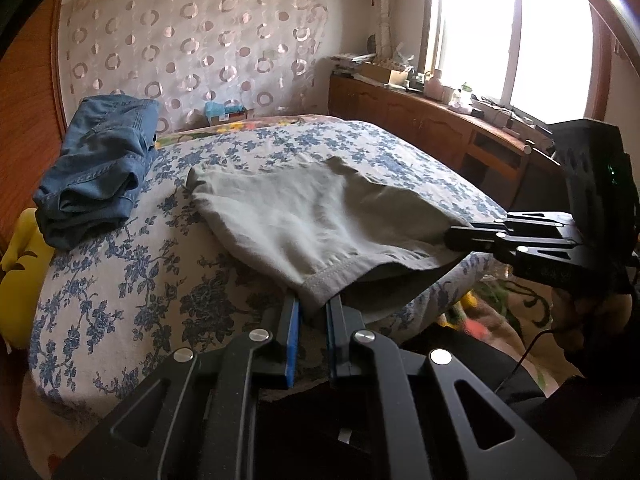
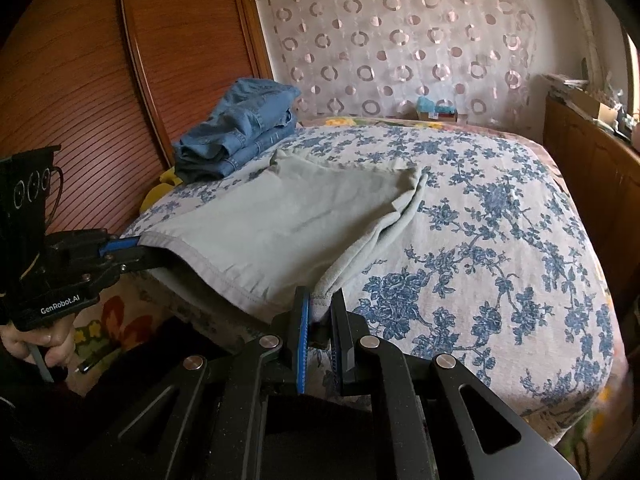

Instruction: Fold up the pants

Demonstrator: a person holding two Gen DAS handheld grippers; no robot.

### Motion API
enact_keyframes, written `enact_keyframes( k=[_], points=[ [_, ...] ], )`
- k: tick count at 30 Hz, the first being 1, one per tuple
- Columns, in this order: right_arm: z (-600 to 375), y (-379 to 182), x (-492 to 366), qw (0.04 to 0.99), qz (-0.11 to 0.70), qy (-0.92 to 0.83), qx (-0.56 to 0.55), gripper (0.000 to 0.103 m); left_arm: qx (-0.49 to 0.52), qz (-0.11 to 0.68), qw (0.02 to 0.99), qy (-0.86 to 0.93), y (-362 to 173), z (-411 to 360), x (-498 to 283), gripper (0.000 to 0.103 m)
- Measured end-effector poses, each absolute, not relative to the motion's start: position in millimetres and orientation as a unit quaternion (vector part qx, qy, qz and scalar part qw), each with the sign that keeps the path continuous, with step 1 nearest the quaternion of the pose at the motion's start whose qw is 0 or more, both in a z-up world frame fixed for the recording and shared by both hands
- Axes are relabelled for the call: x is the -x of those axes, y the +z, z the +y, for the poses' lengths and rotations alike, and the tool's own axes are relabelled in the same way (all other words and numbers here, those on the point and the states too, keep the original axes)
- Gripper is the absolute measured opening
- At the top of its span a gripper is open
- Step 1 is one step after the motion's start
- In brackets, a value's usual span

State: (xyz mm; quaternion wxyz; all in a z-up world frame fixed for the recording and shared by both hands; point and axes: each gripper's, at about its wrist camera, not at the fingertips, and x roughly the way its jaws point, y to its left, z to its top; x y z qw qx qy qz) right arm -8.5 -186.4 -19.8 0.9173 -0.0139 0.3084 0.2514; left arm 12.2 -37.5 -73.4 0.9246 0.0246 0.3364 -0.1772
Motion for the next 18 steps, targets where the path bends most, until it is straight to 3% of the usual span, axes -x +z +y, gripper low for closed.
enact_keyframes(
  k=[18],
  points=[
    [-188.5, -7.4, -48.9, 0.933, 0.284, 0.222, 0.004, 0.009, -0.030, 0.309, 0.935, -0.169, -55.0, -39.7, -72.5, 0.011]
  ],
)
